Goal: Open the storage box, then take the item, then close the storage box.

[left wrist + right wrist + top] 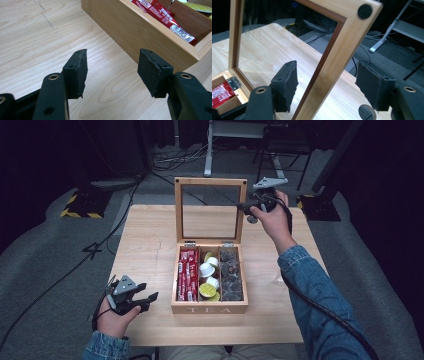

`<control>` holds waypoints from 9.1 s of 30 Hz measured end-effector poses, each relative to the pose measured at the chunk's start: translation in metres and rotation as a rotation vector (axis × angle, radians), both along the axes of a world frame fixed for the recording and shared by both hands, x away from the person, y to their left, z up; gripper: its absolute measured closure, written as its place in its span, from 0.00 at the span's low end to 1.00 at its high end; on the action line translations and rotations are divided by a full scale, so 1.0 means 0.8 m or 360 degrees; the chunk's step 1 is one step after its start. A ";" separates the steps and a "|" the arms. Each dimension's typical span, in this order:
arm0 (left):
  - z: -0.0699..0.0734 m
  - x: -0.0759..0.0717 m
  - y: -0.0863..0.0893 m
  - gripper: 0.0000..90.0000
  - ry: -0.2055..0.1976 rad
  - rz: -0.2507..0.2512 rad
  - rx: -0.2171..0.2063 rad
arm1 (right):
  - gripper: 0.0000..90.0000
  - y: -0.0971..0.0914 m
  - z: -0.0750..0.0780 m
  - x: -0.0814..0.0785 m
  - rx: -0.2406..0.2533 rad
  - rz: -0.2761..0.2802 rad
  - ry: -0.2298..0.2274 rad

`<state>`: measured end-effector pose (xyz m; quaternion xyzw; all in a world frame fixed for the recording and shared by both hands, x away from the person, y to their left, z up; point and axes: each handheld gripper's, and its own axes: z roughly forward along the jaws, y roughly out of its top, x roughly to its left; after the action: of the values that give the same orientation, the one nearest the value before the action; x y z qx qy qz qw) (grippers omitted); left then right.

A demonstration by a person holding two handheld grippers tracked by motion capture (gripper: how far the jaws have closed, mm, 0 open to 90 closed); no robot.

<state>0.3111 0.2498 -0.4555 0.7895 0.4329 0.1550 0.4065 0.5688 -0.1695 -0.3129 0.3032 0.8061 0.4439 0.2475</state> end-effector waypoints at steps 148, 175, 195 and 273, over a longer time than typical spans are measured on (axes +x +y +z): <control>-0.060 0.021 0.002 0.35 0.0064 -0.0062 0.0203 | 0.83 -0.090 -0.054 -0.185 0.0166 0.0414 0.0184; -0.060 0.025 0.002 0.25 0.0085 -0.0031 0.0218 | 0.83 -0.183 -0.050 -0.203 0.0087 0.0126 0.0164; -0.060 0.025 0.002 0.25 0.0083 -0.0029 0.0217 | 0.83 -0.210 -0.085 -0.202 -0.0095 -0.0011 0.0319; -0.061 0.024 0.000 0.16 0.0091 -0.0064 0.0236 | 0.27 -0.062 0.015 -0.061 0.0346 0.0207 0.0209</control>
<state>0.3301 0.2499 -0.5045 0.8301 0.4157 0.1557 0.3375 0.5198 -0.2191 -0.3010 0.3038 0.7856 0.5230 0.1305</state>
